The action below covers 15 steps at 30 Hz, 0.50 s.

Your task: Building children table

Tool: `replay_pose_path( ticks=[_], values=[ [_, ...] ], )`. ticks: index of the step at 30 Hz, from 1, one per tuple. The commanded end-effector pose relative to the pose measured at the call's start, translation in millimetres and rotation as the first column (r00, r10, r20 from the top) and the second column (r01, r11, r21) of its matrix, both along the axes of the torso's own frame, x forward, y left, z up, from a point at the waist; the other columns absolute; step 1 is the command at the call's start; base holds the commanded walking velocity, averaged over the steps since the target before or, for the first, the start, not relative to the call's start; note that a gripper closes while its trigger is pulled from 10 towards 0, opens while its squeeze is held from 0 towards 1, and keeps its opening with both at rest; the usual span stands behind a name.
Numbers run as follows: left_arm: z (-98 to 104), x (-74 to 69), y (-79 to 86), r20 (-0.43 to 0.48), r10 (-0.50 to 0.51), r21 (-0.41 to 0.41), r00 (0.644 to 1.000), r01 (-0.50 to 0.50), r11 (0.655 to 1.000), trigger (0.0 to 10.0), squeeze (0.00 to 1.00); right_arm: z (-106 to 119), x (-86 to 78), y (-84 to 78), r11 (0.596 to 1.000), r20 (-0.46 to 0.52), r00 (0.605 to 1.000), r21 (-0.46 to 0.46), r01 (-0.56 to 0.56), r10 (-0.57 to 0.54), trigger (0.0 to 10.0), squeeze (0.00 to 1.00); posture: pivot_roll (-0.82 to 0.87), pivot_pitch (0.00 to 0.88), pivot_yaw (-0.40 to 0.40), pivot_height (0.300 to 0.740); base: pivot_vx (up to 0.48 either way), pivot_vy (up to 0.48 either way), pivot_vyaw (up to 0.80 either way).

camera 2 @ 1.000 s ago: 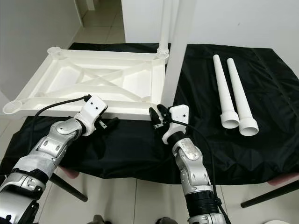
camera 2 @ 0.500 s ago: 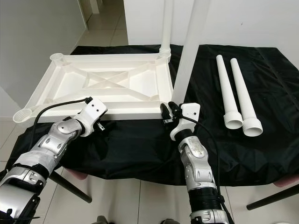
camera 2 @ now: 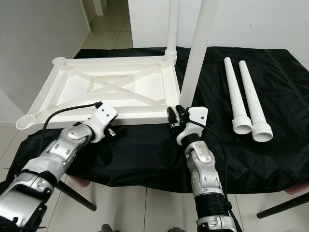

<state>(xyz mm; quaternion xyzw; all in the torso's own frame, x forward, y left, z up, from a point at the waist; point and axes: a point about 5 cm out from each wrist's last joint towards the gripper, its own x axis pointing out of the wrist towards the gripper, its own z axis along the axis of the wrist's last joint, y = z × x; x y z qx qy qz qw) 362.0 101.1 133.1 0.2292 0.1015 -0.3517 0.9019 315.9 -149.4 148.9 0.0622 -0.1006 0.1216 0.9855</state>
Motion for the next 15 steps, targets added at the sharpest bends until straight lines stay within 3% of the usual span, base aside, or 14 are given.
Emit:
replay_pose_path(
  ticks=[1, 15],
  values=[
    [-9, -9.3, -4.5, -0.153, -0.218, 0.001, 0.964, 0.221, 0.975, 10.0, 0.00, -3, 1.0, -1.9, 1.000, -0.015, 1.000, 0.009, 0.020, -0.020, 10.0, 0.00, -0.13, 0.055, 0.110, 0.740, 0.000, 0.000, 0.00],
    [-14, 2.0, 3.2, -0.299, -0.079, 0.063, 0.951, 0.103, 0.993, 10.0, 0.00, -8, -4.3, -2.2, 0.999, -0.023, 0.999, 0.004, 0.042, -0.042, 10.0, 0.00, -0.14, 0.077, 0.137, 0.740, 0.000, 0.000, 0.00]
  ],
)
